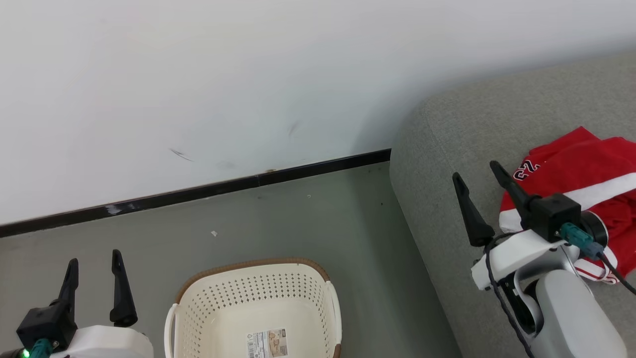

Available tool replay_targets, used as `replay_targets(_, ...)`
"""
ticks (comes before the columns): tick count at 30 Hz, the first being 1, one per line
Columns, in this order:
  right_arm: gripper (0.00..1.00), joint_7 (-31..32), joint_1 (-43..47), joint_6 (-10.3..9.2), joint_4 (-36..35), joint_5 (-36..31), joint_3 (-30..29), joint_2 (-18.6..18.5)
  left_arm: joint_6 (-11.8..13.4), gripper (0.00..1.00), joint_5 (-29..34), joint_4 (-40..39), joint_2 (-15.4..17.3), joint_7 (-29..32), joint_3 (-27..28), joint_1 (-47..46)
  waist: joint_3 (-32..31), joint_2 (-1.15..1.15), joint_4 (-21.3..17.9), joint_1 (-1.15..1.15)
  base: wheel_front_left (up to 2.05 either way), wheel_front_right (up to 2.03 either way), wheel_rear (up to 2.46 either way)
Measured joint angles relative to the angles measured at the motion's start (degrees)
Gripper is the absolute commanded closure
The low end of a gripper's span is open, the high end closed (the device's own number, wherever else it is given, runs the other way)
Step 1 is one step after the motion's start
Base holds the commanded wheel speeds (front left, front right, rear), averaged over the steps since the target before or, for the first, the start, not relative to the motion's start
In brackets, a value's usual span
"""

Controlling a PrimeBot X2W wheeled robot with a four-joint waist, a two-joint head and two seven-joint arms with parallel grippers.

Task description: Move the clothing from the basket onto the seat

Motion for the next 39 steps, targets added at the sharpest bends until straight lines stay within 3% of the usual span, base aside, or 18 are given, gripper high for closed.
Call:
replay_targets(20, 0.0, 0.0, 14.0, 0.0, -5.3, -1.6, -3.3, 1.3, -0.9, 0.0, 0.2, 2.2, -1.0, -0.1, -2.2, 2.2, -4.6, 0.0, 6.9, 0.0, 0.0, 0.0, 0.0)
replay_targets(39, 0.0, 0.0, 18.5, -0.01, -9.1, 1.2, -2.6, 1.4, -1.5, 0.0, 1.2, 3.1, -1.0, -0.1, -4.1, 2.1, -5.7, 0.0, 8.9, 0.0, 0.0, 0.0, 0.0)
